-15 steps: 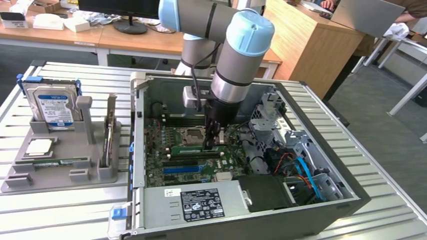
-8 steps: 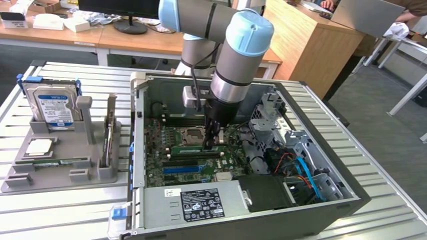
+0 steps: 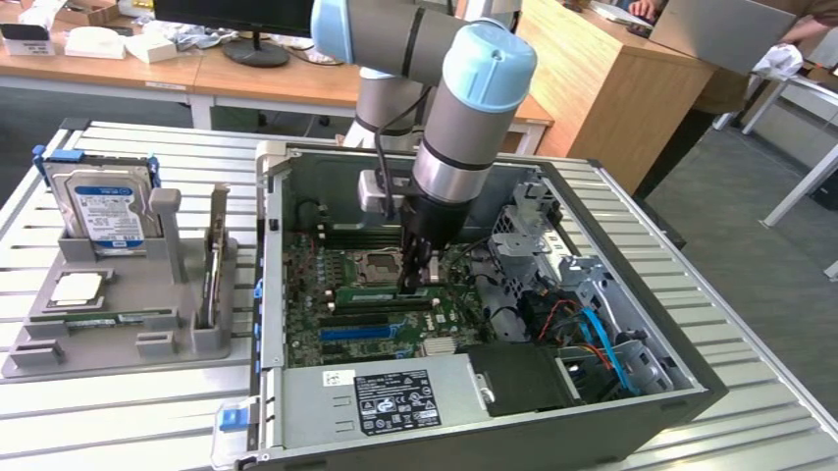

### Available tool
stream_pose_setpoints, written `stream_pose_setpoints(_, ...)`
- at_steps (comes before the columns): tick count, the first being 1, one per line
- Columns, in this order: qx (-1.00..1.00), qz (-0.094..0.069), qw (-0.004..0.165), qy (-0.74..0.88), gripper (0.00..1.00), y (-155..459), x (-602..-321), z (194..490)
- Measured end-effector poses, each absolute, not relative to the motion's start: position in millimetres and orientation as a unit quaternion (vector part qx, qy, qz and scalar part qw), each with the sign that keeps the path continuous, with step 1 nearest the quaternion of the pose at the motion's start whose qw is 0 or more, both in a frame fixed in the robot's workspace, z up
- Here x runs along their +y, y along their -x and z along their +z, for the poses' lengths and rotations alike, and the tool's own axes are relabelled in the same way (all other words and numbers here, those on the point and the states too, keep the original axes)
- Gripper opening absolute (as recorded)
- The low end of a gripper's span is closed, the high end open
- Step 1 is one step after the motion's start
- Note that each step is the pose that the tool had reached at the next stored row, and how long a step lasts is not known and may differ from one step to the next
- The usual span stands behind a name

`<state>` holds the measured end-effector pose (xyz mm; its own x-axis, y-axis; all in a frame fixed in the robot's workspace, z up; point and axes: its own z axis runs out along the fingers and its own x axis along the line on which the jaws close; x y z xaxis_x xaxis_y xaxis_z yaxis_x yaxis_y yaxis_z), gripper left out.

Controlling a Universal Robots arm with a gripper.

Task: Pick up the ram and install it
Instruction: 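Insert the ram into the slot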

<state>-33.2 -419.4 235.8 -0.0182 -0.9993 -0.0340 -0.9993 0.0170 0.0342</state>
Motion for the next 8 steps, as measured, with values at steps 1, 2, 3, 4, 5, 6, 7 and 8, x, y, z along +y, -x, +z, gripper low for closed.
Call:
stream_pose_setpoints(1, 0.713, 0.024, 0.0, 0.701, 0.11, 33.1, -419.4, 235.5)
stream_pose_setpoints(2, 0.713, 0.024, 0.001, 0.701, 0.11, 33.1, -419.3, 234.9)
stream_pose_setpoints(3, 0.713, 0.024, 0.0, 0.701, 0.11, 33.1, -419.3, 234.2)
stream_pose_setpoints(4, 0.713, 0.024, 0.0, 0.701, 0.11, 33.2, -419.4, 233.9)
stream_pose_setpoints(5, 0.713, 0.024, 0.0, 0.701, 0.11, 33.1, -419.4, 233.9)
stream_pose_setpoints(6, 0.713, 0.024, 0.0, 0.701, 0.11, 33.1, -419.4, 233.9)
stream_pose_setpoints(7, 0.713, 0.024, 0.0, 0.701, 0.11, 33.2, -419.4, 233.8)
stream_pose_setpoints(8, 0.713, 0.024, 0.0, 0.701, 0.11, 33.1, -419.4, 233.8)
